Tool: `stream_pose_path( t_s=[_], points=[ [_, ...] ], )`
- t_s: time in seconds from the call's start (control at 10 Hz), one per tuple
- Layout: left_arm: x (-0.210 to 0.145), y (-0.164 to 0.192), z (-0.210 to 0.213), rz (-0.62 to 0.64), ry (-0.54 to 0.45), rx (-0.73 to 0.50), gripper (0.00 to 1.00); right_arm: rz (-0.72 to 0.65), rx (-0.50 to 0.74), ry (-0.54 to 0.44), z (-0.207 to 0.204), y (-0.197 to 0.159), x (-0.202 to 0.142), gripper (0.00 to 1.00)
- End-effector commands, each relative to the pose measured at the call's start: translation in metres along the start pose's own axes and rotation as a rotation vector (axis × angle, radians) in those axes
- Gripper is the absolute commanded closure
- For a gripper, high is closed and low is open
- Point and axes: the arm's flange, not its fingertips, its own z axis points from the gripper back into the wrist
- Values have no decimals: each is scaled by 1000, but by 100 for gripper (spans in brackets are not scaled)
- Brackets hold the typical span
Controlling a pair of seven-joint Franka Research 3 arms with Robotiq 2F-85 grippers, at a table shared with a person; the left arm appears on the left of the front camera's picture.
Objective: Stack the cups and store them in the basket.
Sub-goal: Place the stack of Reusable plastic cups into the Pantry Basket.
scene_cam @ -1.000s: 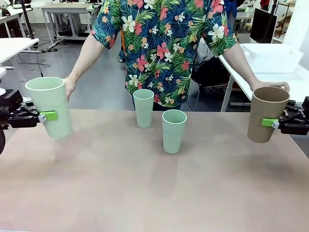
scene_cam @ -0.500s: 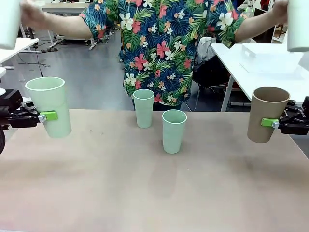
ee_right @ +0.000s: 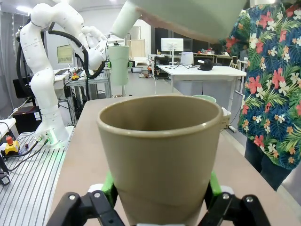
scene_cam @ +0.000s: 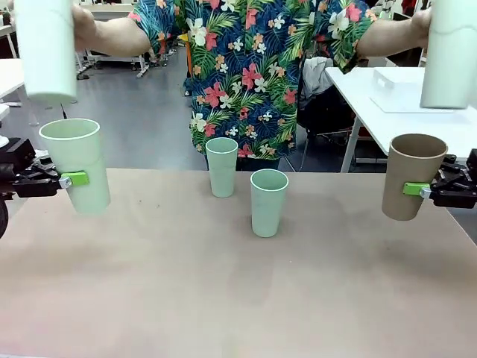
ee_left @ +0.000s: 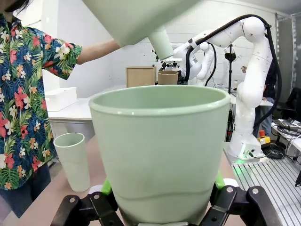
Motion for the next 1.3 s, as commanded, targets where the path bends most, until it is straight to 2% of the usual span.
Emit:
stream_pose_path(
  t_s=[0.0,1.2],
  points=[
    [2,-3,3,-15,-8,-16,14,14,3,-8,0,1,3,13],
    [2,-3,3,-15,-8,-16,14,14,3,-8,0,1,3,13]
  ],
)
